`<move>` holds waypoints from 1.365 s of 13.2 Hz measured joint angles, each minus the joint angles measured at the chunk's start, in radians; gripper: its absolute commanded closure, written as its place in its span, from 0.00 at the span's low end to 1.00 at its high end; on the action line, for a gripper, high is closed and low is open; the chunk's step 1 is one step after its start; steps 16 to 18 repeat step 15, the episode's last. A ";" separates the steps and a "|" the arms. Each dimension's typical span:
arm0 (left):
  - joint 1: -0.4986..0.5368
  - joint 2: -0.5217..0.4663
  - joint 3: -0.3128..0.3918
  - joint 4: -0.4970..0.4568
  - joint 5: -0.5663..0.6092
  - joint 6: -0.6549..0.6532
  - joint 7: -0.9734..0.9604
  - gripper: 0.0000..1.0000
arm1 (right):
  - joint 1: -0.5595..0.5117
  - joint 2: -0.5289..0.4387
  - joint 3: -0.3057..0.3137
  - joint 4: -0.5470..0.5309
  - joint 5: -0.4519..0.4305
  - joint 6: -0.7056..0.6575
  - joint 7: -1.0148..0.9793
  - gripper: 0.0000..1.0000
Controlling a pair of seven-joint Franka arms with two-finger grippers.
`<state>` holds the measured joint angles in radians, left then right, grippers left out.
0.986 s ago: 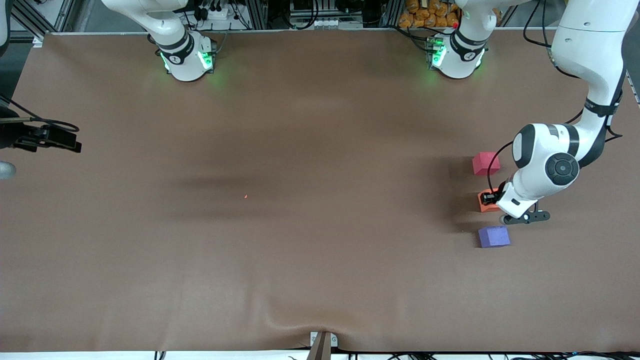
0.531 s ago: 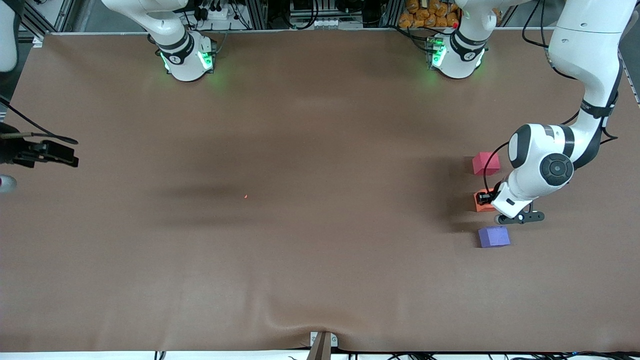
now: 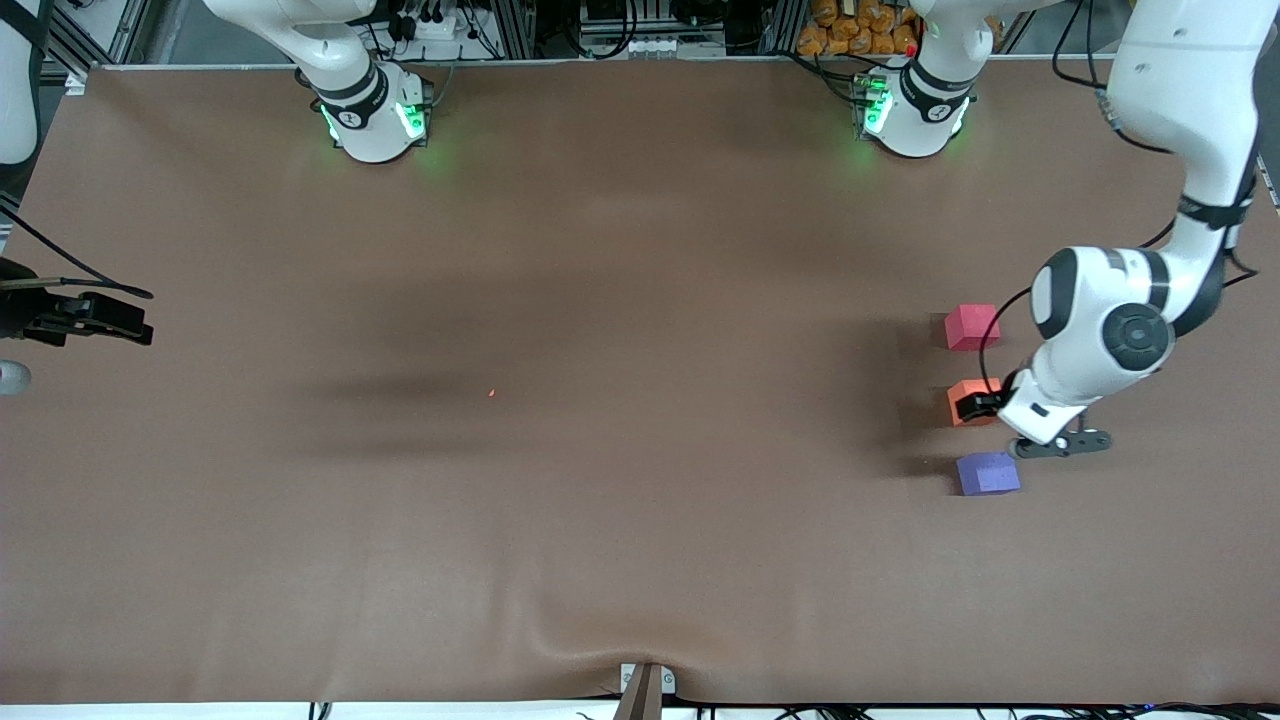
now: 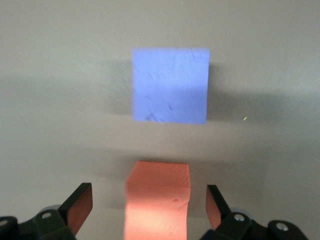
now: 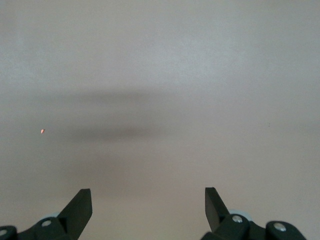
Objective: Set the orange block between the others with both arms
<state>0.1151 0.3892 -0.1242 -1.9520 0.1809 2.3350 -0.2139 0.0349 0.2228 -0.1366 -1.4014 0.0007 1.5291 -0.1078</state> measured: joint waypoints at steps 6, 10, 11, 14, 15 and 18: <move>0.000 -0.220 -0.069 0.387 -0.004 -0.609 0.000 0.00 | -0.001 0.000 0.000 -0.004 0.000 -0.005 0.000 0.00; 0.000 -0.283 -0.082 0.432 -0.095 -0.644 0.000 0.00 | 0.000 0.000 0.003 -0.005 0.000 -0.007 0.003 0.00; 0.000 -0.306 -0.077 0.418 -0.135 -0.652 0.000 0.00 | 0.000 0.000 0.004 -0.005 0.000 -0.007 0.010 0.00; -0.004 -0.412 -0.067 0.319 -0.176 -0.670 0.000 0.00 | 0.000 0.000 0.006 -0.005 0.001 -0.016 0.030 0.00; -0.010 -0.436 -0.056 0.300 -0.178 -0.681 0.002 0.00 | 0.000 0.000 0.006 -0.005 0.003 -0.037 0.031 0.00; -0.010 -0.436 -0.056 0.300 -0.178 -0.681 0.002 0.00 | 0.000 0.000 0.006 -0.005 0.003 -0.037 0.031 0.00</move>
